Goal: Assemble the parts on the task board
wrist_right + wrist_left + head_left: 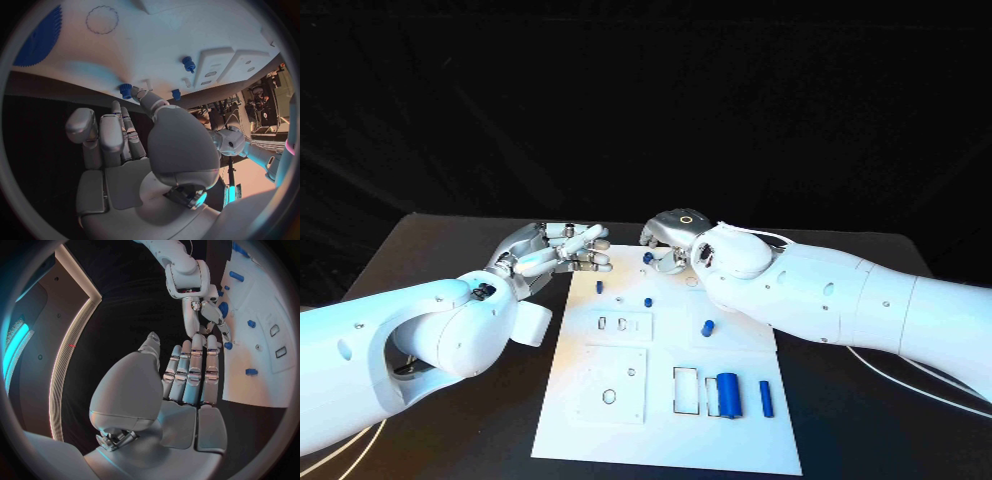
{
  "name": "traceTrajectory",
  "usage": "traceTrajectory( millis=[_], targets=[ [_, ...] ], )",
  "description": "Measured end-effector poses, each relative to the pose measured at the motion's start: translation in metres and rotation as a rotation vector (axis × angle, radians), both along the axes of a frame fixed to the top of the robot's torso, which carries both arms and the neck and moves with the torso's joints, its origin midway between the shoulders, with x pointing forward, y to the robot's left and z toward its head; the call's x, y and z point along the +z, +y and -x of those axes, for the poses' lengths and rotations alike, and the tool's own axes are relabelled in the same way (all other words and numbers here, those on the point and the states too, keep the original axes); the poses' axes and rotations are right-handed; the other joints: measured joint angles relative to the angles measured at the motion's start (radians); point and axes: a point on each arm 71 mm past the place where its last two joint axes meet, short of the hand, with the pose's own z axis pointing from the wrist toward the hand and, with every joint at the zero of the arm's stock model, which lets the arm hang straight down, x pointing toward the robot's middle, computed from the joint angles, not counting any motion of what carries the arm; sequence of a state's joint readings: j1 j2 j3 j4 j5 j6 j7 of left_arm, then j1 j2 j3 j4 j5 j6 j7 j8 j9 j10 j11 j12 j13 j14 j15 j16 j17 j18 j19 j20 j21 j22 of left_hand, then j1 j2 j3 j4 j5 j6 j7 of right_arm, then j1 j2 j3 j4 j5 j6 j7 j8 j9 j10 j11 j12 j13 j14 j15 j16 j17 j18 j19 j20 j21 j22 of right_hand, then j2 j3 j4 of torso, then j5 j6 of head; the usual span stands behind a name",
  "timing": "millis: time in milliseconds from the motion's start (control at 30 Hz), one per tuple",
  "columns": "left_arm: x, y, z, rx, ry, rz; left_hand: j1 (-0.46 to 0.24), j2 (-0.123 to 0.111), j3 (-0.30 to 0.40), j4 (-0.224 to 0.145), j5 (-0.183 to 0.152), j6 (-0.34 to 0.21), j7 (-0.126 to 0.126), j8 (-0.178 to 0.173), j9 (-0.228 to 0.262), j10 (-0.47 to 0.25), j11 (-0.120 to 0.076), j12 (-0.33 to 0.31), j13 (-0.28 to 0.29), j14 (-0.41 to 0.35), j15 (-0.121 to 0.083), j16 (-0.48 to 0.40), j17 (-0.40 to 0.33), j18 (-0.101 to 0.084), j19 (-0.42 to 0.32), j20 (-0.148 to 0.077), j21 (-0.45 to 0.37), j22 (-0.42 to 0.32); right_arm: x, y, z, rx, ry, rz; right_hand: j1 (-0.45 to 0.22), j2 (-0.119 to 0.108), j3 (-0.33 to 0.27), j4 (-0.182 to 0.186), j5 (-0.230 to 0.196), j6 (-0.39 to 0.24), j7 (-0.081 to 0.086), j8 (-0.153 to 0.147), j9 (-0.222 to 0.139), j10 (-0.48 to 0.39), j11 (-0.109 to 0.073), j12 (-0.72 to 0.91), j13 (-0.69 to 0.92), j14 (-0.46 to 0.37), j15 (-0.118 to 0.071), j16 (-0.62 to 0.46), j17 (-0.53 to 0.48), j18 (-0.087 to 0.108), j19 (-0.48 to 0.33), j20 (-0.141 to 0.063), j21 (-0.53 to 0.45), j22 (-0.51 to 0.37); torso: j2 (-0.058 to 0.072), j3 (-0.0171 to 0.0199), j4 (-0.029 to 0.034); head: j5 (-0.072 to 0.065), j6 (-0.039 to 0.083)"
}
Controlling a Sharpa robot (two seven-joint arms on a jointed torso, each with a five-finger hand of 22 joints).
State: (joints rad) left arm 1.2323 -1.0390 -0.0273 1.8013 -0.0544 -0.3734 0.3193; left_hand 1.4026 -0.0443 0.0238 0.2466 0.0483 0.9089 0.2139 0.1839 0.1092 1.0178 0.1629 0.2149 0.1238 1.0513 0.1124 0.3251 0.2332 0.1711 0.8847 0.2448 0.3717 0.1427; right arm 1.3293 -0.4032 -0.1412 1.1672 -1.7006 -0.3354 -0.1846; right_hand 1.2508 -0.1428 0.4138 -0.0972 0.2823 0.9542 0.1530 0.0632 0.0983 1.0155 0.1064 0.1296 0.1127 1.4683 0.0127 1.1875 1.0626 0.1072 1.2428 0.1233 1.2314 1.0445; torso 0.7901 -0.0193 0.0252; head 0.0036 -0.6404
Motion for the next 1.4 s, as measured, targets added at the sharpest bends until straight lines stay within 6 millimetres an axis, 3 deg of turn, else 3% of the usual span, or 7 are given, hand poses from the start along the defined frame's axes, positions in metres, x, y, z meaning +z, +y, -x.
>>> traceTrajectory(
  millis=[300,533,567,667,800,933,1400],
  targets=[
    [-0.001,0.003,-0.002,0.008,0.000,-0.004,0.001,0.001,-0.003,-0.003,0.000,0.000,0.000,0.000,0.000,0.000,0.000,0.000,0.000,0.000,0.000,0.000,0.000,0.000,0.000,0.000,0.000,0.000,0.010,-0.046,0.013,-0.028,0.006,-0.044,0.004,-0.004,0.002,0.034,0.026,0.084,0.010,0.033,0.023,0.107,-0.013,0.059,0.006,0.000,0.000,0.048,0.048,0.000,0.049,-0.006,0.049,0.084,-0.002,-0.0005,-0.0035,-0.004,0.002],
    [-0.001,0.007,-0.004,0.017,0.000,-0.008,0.001,0.001,-0.003,-0.003,0.000,0.000,0.000,0.000,0.000,0.000,0.000,0.000,0.000,0.000,0.000,0.000,0.000,0.000,0.000,0.000,0.000,-0.001,0.028,-0.109,0.022,-0.128,0.068,-0.158,-0.035,-0.042,-0.048,0.071,0.027,0.099,-0.017,0.037,0.030,0.306,-0.060,0.165,0.066,-0.001,-0.035,0.088,0.092,-0.002,0.079,-0.035,0.080,0.134,-0.009,-0.0002,-0.0153,-0.014,0.005],
    [-0.002,0.007,-0.004,0.019,0.000,-0.009,0.001,0.001,-0.003,-0.003,0.000,0.000,0.000,0.000,0.000,0.000,0.000,0.000,0.000,0.000,0.000,0.000,0.000,0.000,0.000,0.000,0.000,-0.001,0.028,-0.116,0.023,-0.145,0.085,-0.173,-0.034,-0.051,-0.070,0.074,0.038,0.093,-0.022,0.037,0.032,0.334,-0.070,0.203,0.096,-0.002,-0.043,0.109,0.117,-0.015,0.091,-0.041,0.091,0.150,-0.010,0.0000,-0.0165,-0.015,0.005],
    [-0.002,0.009,-0.005,0.023,0.000,-0.010,0.001,0.001,-0.003,-0.003,0.000,0.000,0.000,0.000,0.000,0.000,0.000,0.000,0.000,0.000,0.000,0.000,0.000,0.000,0.000,0.000,0.000,-0.001,0.028,-0.140,0.023,-0.206,0.144,-0.209,-0.032,-0.055,-0.155,0.099,0.070,0.064,-0.033,0.041,0.039,0.372,-0.075,0.547,0.437,-0.002,-0.049,0.197,0.224,-0.016,0.116,-0.054,0.119,0.193,-0.013,0.0007,-0.0200,-0.017,0.006],
    [-0.002,0.010,-0.006,0.027,0.000,-0.012,0.001,0.001,-0.003,-0.003,0.000,0.000,0.000,0.000,0.000,0.000,0.000,0.000,0.000,0.000,0.000,0.000,0.000,0.000,0.000,0.000,0.000,-0.001,0.025,-0.156,0.022,-0.259,0.212,-0.228,0.005,-0.028,-0.274,0.151,0.097,0.025,-0.018,0.083,0.064,0.337,-0.063,1.064,0.986,-0.002,-0.044,0.299,0.246,-0.031,0.148,-0.042,0.150,0.246,-0.016,0.0024,-0.0244,-0.015,0.007],
    [-0.002,0.011,-0.007,0.029,0.000,-0.013,0.004,0.004,-0.003,-0.003,0.000,0.000,0.000,0.000,0.000,0.000,0.000,0.000,0.000,0.000,0.000,0.000,0.001,0.000,0.000,0.000,0.000,-0.001,0.021,-0.161,0.018,-0.285,0.257,-0.232,0.025,-0.008,-0.315,0.177,0.111,-0.006,-0.012,0.108,0.079,0.395,-0.053,1.235,1.177,-0.002,-0.034,0.356,0.246,-0.047,0.185,-0.034,0.188,0.264,-0.017,0.0036,-0.0259,-0.015,0.007],
    [-0.003,0.013,-0.008,0.034,0.003,-0.016,0.005,0.005,-0.003,-0.003,0.000,0.000,0.000,0.000,0.000,0.000,0.000,0.000,0.000,0.000,0.000,0.000,0.002,0.000,0.000,0.000,0.000,-0.002,0.008,-0.134,0.007,-0.282,0.314,-0.212,0.061,0.018,-0.341,0.186,0.111,-0.054,0.004,0.141,0.095,0.447,-0.039,1.364,1.196,-0.002,-0.020,0.380,0.245,-0.062,0.222,-0.021,0.246,0.264,-0.013,0.0038,-0.0221,-0.020,0.004]
  ],
)
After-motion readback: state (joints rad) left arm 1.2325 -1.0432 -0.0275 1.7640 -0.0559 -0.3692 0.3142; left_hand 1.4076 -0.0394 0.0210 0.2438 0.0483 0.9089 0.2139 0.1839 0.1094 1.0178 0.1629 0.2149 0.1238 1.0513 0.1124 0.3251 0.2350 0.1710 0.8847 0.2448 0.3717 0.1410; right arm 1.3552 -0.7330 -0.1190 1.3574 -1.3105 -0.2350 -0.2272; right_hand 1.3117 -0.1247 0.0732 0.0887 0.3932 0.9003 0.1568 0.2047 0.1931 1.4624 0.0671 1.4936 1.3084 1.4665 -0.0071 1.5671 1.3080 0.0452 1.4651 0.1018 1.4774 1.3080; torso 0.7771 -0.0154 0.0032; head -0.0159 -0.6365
